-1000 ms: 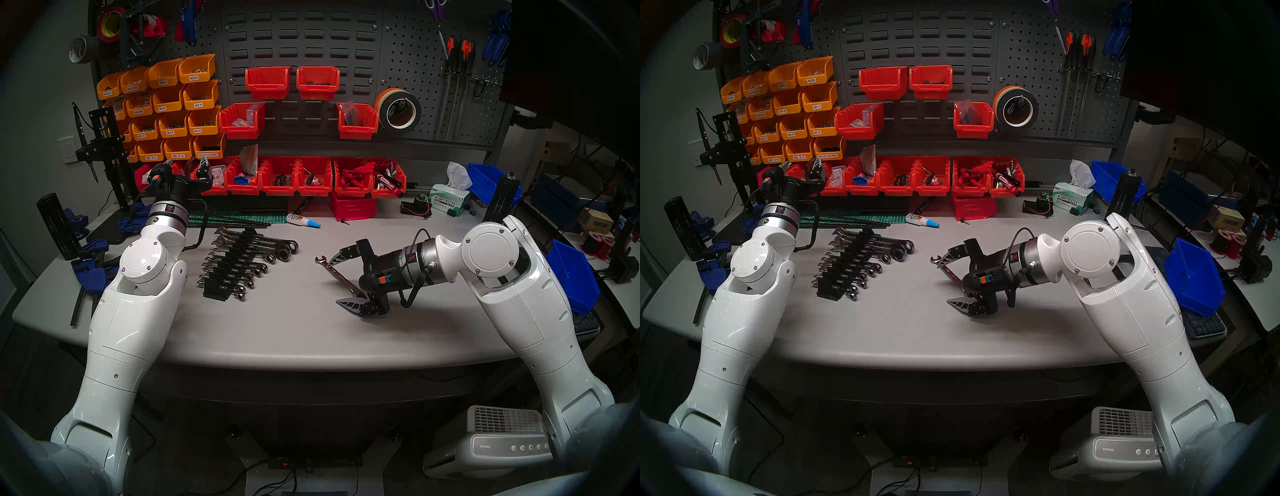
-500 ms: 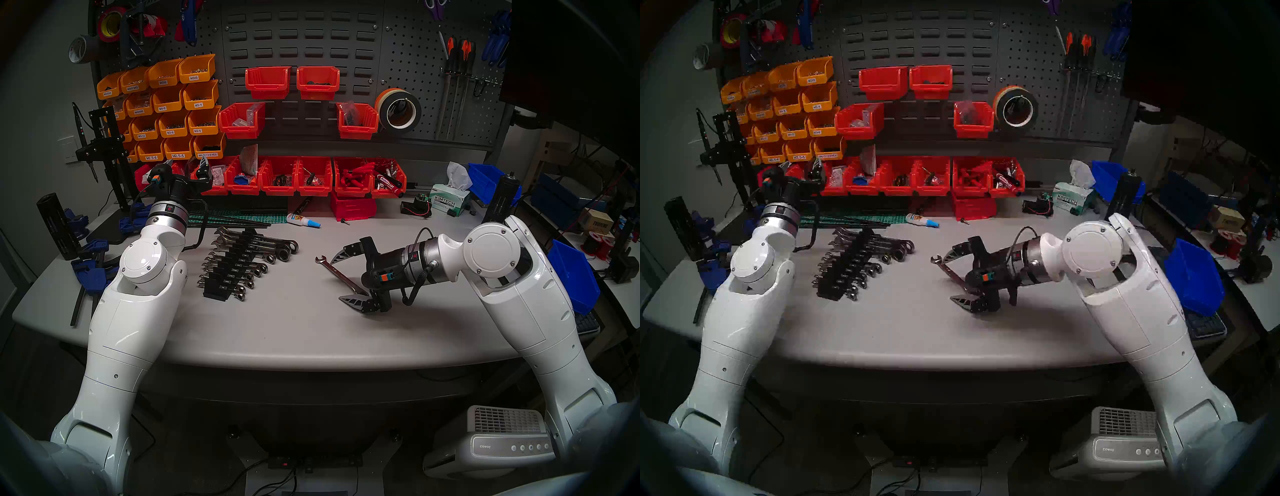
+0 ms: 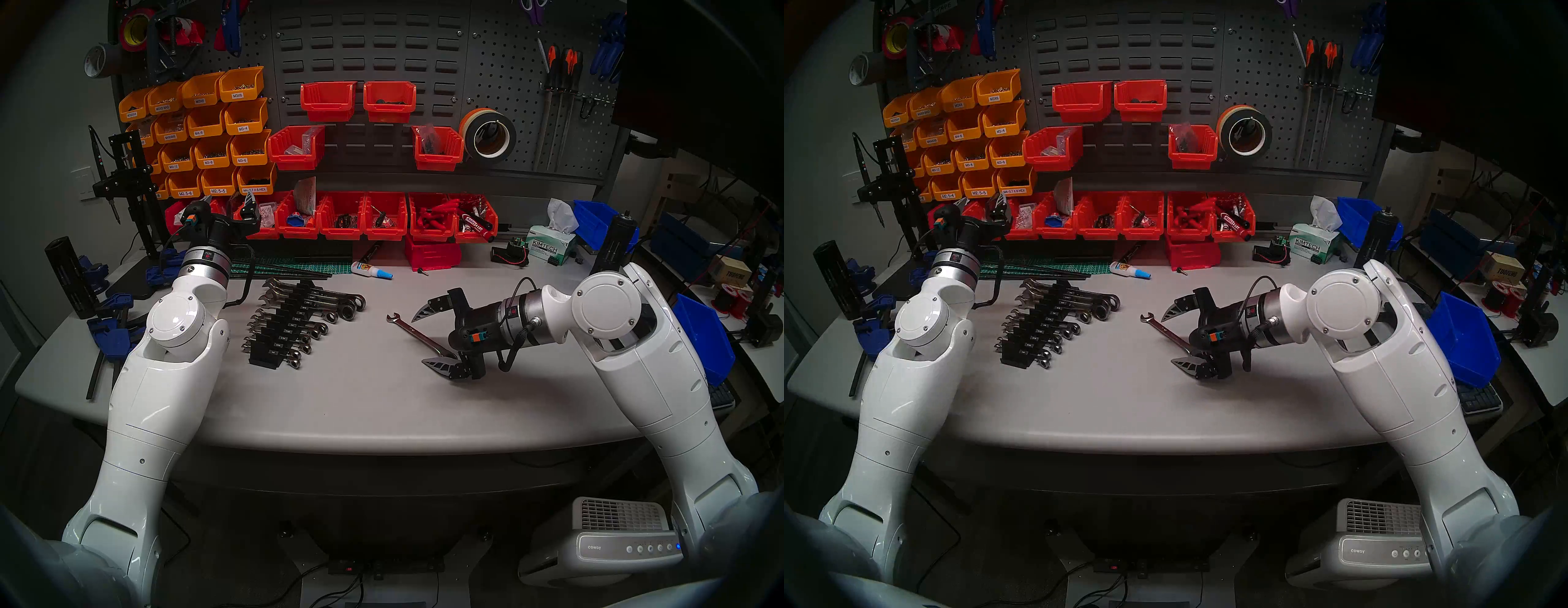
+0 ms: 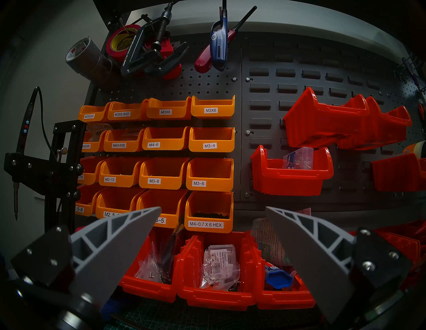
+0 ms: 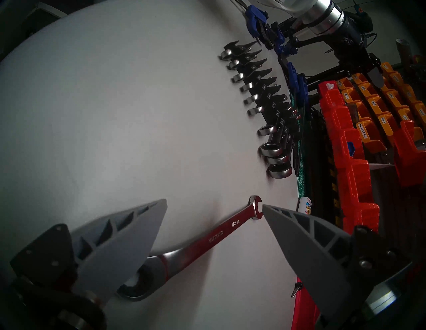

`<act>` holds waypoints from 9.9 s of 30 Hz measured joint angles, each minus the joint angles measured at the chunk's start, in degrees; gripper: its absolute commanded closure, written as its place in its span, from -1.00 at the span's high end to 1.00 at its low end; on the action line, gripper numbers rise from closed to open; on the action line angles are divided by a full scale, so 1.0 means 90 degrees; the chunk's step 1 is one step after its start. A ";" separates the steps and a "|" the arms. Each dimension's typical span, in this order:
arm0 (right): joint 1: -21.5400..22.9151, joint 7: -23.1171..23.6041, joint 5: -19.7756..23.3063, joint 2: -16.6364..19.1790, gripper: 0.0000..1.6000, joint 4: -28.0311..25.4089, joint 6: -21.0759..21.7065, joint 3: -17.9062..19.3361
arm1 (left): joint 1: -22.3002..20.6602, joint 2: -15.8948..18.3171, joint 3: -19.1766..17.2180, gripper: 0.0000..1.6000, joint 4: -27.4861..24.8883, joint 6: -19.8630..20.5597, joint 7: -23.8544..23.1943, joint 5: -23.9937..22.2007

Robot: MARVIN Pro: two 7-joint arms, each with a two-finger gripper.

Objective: Put the wrenches on the table into the correct slot in the case

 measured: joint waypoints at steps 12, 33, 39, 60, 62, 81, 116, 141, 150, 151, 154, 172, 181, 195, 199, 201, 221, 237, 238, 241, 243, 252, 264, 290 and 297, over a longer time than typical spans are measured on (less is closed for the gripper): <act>-0.0028 -0.0072 -0.0059 0.0065 1.00 -0.0021 0.0069 0.0026 | 0.0000 0.0000 0.0000 1.00 0.0000 0.0000 0.0000 0.0000; -0.0121 -0.0242 -0.0187 0.0259 1.00 0.0025 0.0127 0.0214 | 0.0000 0.0000 0.0000 1.00 0.0000 0.0001 0.0000 0.0000; -0.0146 -0.0295 -0.0199 0.0303 1.00 0.0041 0.0127 0.0250 | 0.0000 0.0000 0.0000 1.00 0.0001 0.0001 0.0000 0.0000; -0.0248 -0.0562 -0.0411 0.0527 1.00 0.0205 0.0192 0.0510 | 0.0000 0.0000 0.0000 1.00 0.0001 0.0001 0.0000 0.0000; -0.0254 -0.0583 -0.0430 0.0541 1.00 0.0219 0.0198 0.0528 | 0.0001 0.0000 0.0000 1.00 0.0001 0.0001 0.0000 0.0000; -0.0270 -0.0869 -0.0658 0.0586 1.00 0.0306 0.0216 0.0540 | 0.0001 0.0000 0.0000 1.00 0.0001 0.0001 0.0000 0.0000; -0.0153 -0.1527 -0.1010 0.0695 1.00 0.0721 0.0216 0.0463 | 0.0002 0.0000 0.0000 1.00 0.0001 0.0002 0.0000 0.0000; -0.0227 -0.1799 -0.1083 0.0770 1.00 0.0730 0.0304 0.0464 | 0.0002 0.0000 0.0000 1.00 0.0001 0.0002 0.0000 0.0000; -0.0265 -0.1904 -0.1107 0.0781 1.00 0.0719 0.0362 0.0468 | 0.0002 0.0000 0.0001 1.00 0.0001 0.0002 0.0000 0.0000; -0.0283 -0.1944 -0.1112 0.0780 1.00 0.0718 0.0377 0.0477 | 0.0002 0.0000 0.0001 1.00 0.0001 0.0002 0.0000 0.0000; -0.0332 -0.2065 -0.1124 0.0780 1.00 0.0720 0.0411 0.0497 | 0.0002 0.0000 0.0001 1.00 0.0001 0.0002 0.0000 0.0000; -0.0443 -0.2398 -0.1157 0.0816 1.00 0.0715 0.0522 0.0498 | 0.0002 0.0000 0.0001 1.00 0.0001 0.0002 0.0000 0.0000; -0.0444 -0.2289 -0.1129 0.0929 1.00 0.0655 0.0529 0.0486 | 0.0002 0.0000 0.0001 1.00 0.0001 0.0002 0.0000 0.0000; -0.0868 -0.1811 -0.0591 0.1189 1.00 0.0091 0.0766 0.0811 | 0.0002 0.0000 0.0001 1.00 0.0001 0.0002 0.0000 0.0000; -0.0909 -0.1774 -0.0560 0.1188 1.00 -0.0019 0.0815 0.0792 | 0.0002 0.0000 0.0001 1.00 0.0001 0.0002 0.0000 0.0000; -0.0910 -0.1762 -0.0558 0.1177 1.00 -0.0061 0.0834 0.0761 | 0.0002 0.0000 0.0001 1.00 0.0001 0.0002 0.0000 0.0000; -0.0310 -0.1707 -0.0866 0.0721 1.00 0.0066 0.0927 0.0077 | 0.0002 0.0000 0.0001 1.00 0.0001 0.0002 0.0000 0.0000; 0.0185 -0.1625 -0.1140 0.0343 1.00 0.0317 0.0984 -0.0385 | 0.0002 0.0000 0.0001 1.00 0.0001 0.0002 0.0000 0.0000; 0.0219 -0.1624 -0.1162 0.0314 1.00 0.0339 0.0985 -0.0416 | 0.0002 0.0000 0.0001 1.00 0.0001 0.0002 0.0000 0.0000; 0.0290 -0.1623 -0.1214 0.0254 1.00 0.0386 0.0989 -0.0483 | 0.0002 0.0000 0.0001 1.00 0.0001 0.0002 0.0000 0.0000; 0.0341 -0.1624 -0.1262 0.0210 1.00 0.0419 0.0992 -0.0530 | 0.0002 0.0000 0.0001 1.00 0.0001 0.0002 0.0000 0.0000; 0.0490 -0.1750 -0.1467 0.0067 1.00 0.0541 0.1026 -0.0700 | 0.0002 0.0000 0.0001 1.00 0.0001 0.0002 0.0000 0.0000; 0.0461 -0.1928 -0.1577 0.0047 1.00 0.0544 0.1155 -0.0726 | 0.0002 0.0000 0.0001 1.00 0.0001 0.0002 0.0000 0.0000; 0.0581 -0.2185 -0.1816 0.0056 1.00 0.0784 0.1249 -0.0791 | 0.0002 0.0000 0.0001 1.00 0.0001 0.0002 0.0000 0.0000; 0.0723 -0.2197 -0.1857 -0.0025 1.00 0.0918 0.1117 -0.0903 | 0.0002 0.0000 0.0001 1.00 0.0001 0.0002 0.0000 0.0000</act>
